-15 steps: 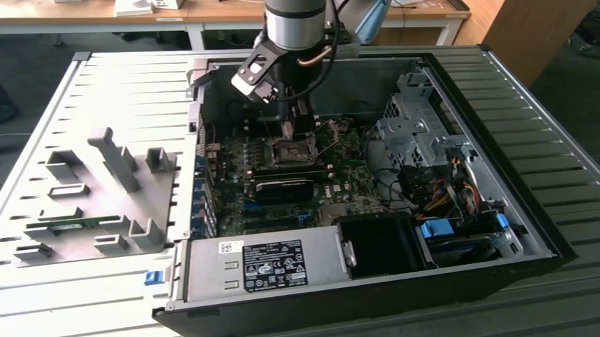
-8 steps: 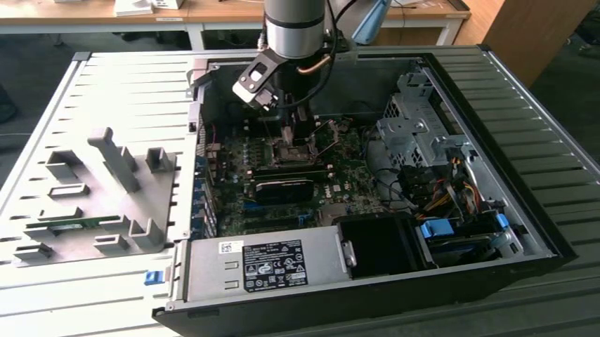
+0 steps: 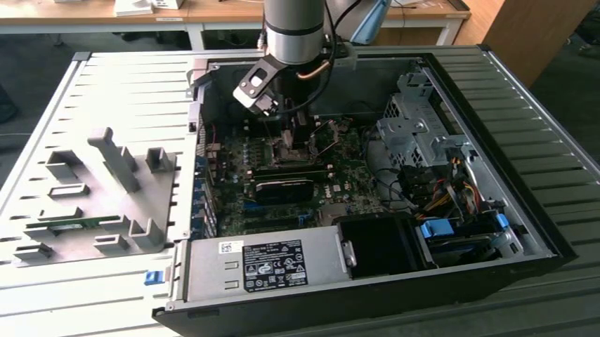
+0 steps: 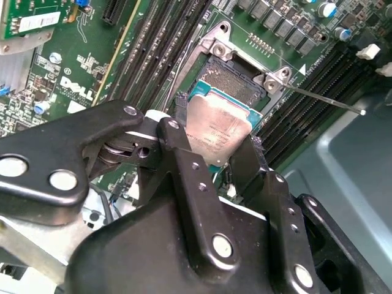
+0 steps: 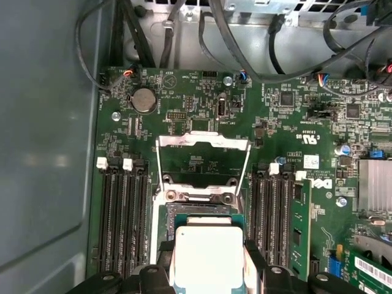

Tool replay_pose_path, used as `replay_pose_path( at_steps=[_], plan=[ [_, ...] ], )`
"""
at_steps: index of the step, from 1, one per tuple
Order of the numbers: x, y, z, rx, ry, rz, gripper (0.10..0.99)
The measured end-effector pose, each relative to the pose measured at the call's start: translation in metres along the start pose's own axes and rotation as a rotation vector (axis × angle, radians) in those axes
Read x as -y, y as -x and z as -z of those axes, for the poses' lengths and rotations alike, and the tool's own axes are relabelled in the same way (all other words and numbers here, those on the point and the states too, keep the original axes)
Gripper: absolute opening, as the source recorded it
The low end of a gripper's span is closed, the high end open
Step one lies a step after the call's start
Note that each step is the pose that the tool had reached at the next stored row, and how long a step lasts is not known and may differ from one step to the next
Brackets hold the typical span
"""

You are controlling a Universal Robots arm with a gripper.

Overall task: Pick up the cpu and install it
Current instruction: 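Place the cpu into insertion slot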

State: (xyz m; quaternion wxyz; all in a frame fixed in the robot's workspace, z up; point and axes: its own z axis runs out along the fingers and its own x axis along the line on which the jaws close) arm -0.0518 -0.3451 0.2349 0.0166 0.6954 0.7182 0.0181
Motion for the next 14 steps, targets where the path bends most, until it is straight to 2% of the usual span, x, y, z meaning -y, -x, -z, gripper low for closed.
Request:
replay_pose_path(
  at_steps=[14],
  plan=[
    [0.0002, 0.0, -0.0043, 0.0, 0.0, 0.0, 0.529]
  ],
)
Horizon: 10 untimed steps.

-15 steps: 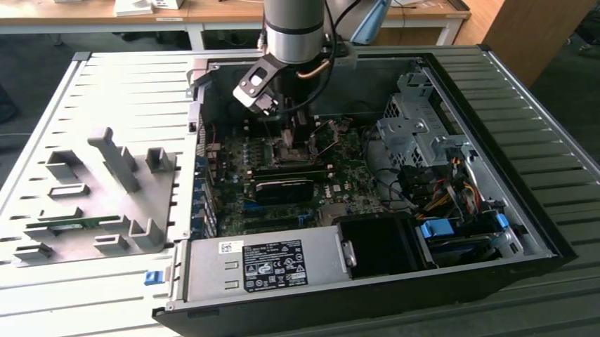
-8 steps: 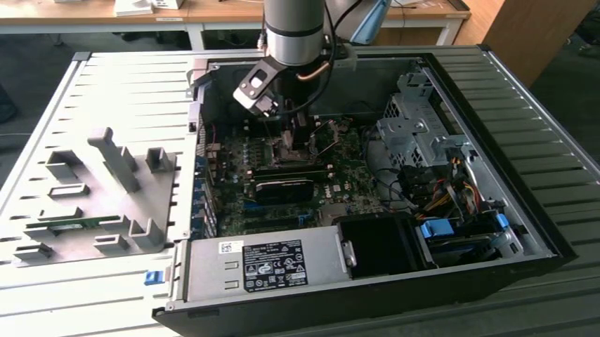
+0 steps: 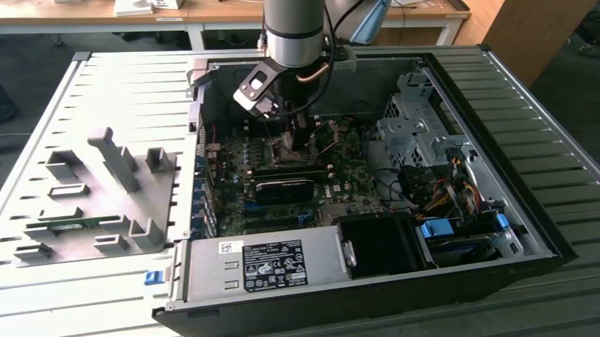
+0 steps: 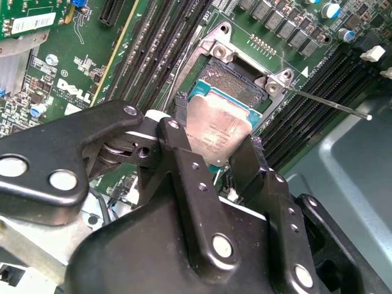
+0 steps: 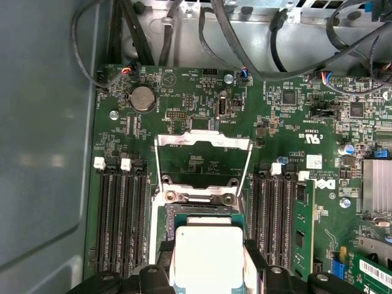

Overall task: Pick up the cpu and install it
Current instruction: 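Place the cpu into insertion slot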

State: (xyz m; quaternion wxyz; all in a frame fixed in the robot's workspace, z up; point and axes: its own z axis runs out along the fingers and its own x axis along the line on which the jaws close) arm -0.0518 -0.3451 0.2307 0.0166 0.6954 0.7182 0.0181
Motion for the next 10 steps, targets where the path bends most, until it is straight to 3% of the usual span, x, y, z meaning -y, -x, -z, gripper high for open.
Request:
replay_pose_path(
  at_steps=[10],
  plan=[
    [0.0003, -0.0019, -0.0083, 0.0004, 0.0, -0.005, 0.529]
  ],
)
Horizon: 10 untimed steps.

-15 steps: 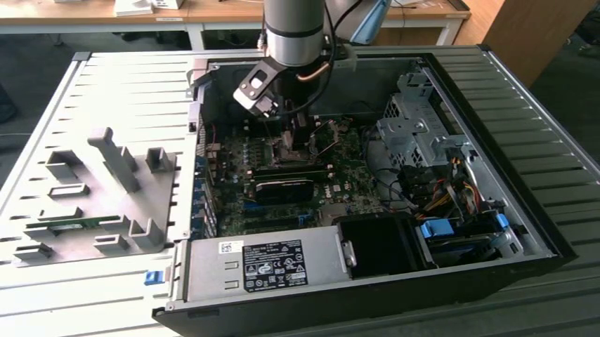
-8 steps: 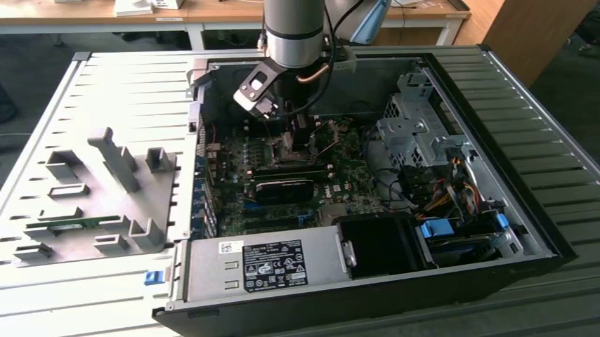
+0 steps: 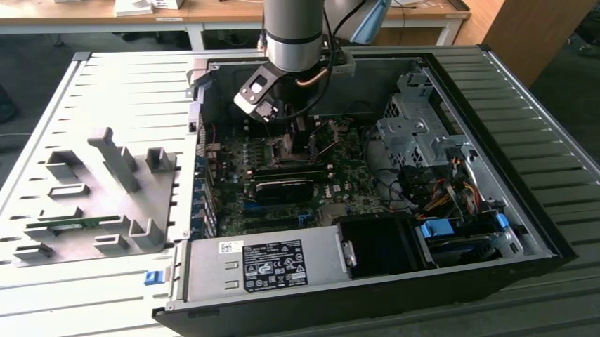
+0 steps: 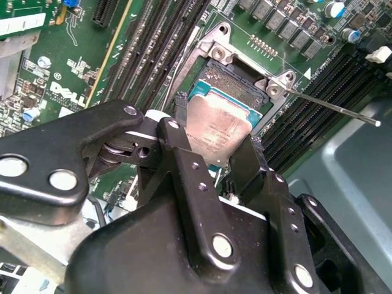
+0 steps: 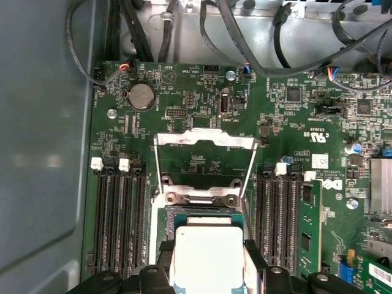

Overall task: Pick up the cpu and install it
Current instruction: 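Place the cpu into insertion slot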

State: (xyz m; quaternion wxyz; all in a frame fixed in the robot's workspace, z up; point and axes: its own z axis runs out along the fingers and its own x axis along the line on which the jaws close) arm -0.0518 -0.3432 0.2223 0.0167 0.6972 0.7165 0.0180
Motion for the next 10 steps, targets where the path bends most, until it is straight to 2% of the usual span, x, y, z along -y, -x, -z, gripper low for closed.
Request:
replay_pose_path(
  at_steps=[10],
  plan=[
    [0.0019, -0.0008, -0.0105, 0.0009, 0.0, -0.022, 0.529]
  ],
)
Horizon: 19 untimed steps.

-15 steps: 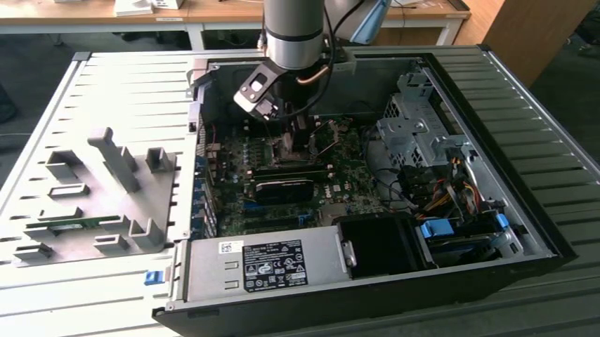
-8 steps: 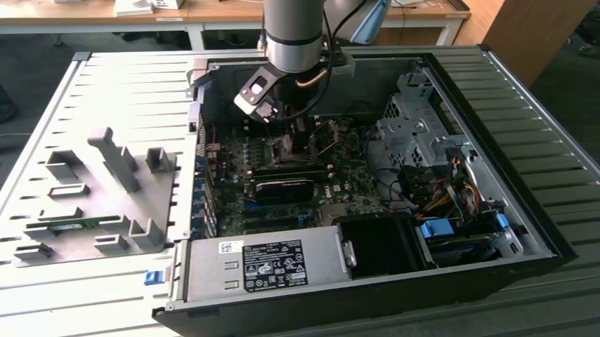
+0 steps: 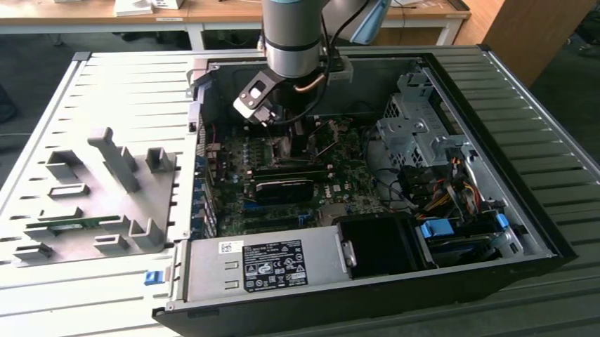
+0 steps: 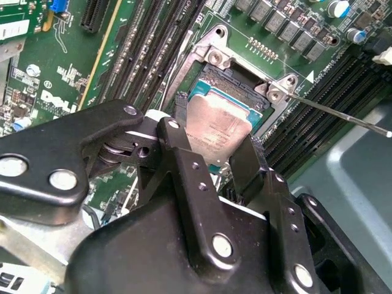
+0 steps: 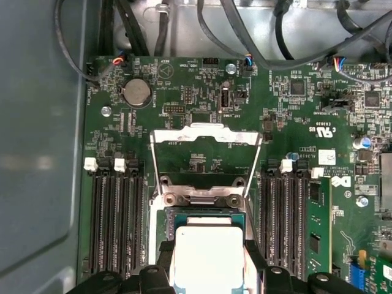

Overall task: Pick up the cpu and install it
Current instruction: 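Place the cpu into insertion slot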

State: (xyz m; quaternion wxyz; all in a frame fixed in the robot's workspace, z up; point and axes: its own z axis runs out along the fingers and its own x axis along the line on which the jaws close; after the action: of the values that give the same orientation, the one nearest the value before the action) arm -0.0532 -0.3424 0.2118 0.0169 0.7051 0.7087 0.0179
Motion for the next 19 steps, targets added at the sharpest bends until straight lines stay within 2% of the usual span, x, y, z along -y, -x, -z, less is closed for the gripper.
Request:
replay_pose_path(
  at_steps=[8, 19],
  plan=[
    [0.0006, -0.0001, -0.0069, 0.0002, 0.0, -0.003, 0.529],
    [0.0022, -0.001, -0.0126, 0.0001, 0.0, -0.001, 0.529]
  ],
)
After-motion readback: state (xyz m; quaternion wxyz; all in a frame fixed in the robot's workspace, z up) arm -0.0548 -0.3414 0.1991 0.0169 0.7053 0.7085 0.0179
